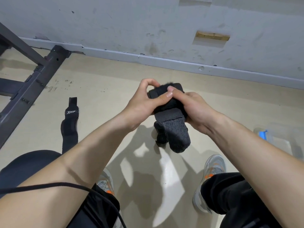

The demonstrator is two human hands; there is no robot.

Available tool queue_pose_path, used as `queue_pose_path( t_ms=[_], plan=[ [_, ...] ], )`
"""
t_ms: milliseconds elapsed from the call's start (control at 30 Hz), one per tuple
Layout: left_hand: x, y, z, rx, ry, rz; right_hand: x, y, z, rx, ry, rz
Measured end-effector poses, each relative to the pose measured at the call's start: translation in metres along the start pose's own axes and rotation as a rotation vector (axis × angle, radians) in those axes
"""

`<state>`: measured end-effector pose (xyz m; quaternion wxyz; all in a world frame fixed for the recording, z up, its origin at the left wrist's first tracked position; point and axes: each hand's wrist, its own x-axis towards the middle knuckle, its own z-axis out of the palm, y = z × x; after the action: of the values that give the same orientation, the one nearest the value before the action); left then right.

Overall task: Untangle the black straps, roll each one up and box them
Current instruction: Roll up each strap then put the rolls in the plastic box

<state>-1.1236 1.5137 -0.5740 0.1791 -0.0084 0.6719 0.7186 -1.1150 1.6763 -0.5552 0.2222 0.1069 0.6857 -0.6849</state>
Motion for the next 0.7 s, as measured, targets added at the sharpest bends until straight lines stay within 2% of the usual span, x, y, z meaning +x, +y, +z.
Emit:
queue_pose_path(
  t_ms=[100,233,333,433,500,567,633,700],
  plan=[
    [0.003,0.004,-0.006,-0.114,0.007,-0.142,-0.002,-0.002,0.000,-0.020,-0.015,-0.027],
    [0.003,0.006,-0.008,-0.132,0.035,-0.169,-0.002,-0.003,-0.002,-0.105,-0.063,-0.012],
    [0.004,0.011,-0.014,-0.170,0.142,-0.195,-0.001,-0.004,-0.007,-0.193,0.014,-0.060],
    [0.006,0.018,-0.026,-0.274,0.240,-0.225,0.000,0.000,-0.016,-0.413,0.111,-0.310],
    [0.006,0.020,-0.031,-0.313,0.266,-0.244,-0.004,0.001,-0.022,-0.731,0.054,-0.534],
    [0.006,0.021,-0.032,-0.343,0.272,-0.252,-0.008,0.004,-0.022,-0.992,-0.030,-0.632],
    [0.006,0.021,-0.031,-0.360,0.270,-0.257,-0.011,0.007,-0.020,-1.074,-0.054,-0.684],
    [0.006,0.020,-0.029,-0.356,0.262,-0.260,-0.012,0.008,-0.016,-1.043,-0.046,-0.764]
  ],
)
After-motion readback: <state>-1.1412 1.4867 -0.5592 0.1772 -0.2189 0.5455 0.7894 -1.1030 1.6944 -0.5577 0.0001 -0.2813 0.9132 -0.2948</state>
